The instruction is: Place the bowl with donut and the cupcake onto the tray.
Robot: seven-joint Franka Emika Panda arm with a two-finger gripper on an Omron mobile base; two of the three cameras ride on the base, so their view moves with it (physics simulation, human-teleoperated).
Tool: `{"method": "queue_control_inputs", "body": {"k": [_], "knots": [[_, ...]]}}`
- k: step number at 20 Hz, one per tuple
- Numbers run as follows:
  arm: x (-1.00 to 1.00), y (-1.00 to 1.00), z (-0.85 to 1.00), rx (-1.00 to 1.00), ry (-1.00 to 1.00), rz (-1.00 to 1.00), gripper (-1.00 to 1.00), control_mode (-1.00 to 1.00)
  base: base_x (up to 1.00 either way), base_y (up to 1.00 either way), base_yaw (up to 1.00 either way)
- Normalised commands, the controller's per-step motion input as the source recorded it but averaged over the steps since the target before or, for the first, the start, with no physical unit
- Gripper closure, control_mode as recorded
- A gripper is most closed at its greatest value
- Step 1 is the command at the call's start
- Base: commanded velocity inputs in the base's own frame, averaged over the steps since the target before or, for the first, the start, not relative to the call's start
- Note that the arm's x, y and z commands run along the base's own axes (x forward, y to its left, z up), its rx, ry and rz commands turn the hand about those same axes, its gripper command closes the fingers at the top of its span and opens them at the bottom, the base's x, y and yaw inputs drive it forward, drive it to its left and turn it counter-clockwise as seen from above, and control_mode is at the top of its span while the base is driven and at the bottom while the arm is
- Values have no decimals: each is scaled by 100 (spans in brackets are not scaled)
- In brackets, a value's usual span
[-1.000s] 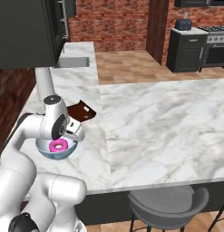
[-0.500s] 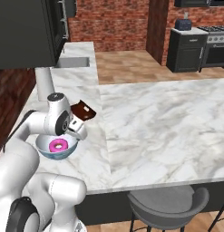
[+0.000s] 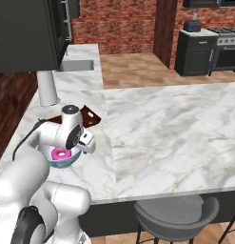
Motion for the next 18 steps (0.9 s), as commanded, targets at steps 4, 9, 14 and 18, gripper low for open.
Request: {"method": "queue_control_inputs", "body": {"k": [4, 9, 14, 18], "knots": [[7, 2, -25, 2, 0, 0, -100, -100, 0, 0, 0], [4, 3, -14, 1, 0, 0, -100, -100, 0, 0, 0], [1, 6, -14, 0, 0, 0, -100, -100, 0, 0, 0], [1, 13, -9, 0, 1, 0, -100, -100, 0, 0, 0]]}}
